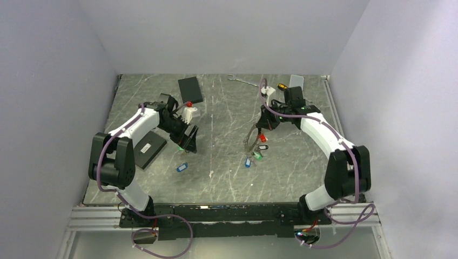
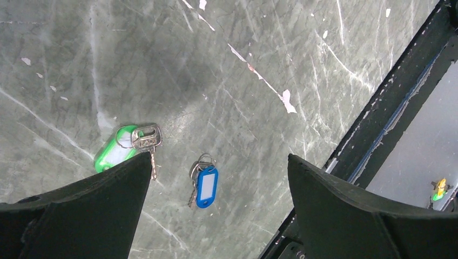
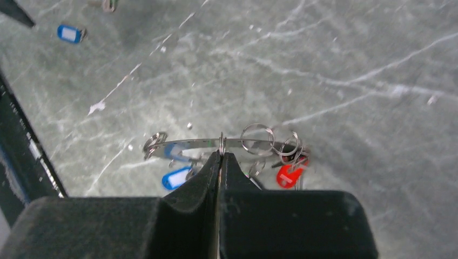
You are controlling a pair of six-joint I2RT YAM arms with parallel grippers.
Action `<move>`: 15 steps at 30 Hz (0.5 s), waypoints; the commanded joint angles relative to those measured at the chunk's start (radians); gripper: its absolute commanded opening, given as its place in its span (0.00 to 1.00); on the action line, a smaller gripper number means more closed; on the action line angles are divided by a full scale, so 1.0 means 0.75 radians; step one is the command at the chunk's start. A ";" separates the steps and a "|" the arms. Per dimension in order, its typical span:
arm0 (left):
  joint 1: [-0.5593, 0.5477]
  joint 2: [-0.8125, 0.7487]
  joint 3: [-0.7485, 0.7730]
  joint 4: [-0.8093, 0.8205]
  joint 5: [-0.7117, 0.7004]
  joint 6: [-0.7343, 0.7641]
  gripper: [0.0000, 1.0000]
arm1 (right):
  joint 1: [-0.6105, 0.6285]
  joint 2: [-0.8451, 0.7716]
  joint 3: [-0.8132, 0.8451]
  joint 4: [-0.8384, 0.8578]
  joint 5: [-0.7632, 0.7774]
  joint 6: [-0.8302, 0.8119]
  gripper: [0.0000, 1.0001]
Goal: Remove the keys from the keyring
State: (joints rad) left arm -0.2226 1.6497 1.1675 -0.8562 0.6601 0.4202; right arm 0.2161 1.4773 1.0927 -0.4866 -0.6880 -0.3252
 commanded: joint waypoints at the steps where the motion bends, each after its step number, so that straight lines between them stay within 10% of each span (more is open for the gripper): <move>1: 0.014 -0.020 0.063 0.011 0.061 -0.028 0.99 | 0.027 0.137 0.130 0.244 0.010 0.132 0.00; 15: 0.058 -0.015 0.086 0.020 0.114 -0.049 0.99 | 0.058 0.572 0.335 0.460 0.049 0.309 0.00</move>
State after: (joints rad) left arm -0.1917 1.6497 1.1938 -0.8524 0.7029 0.3969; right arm 0.2565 1.8843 1.2781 -0.2508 -0.6636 -0.1539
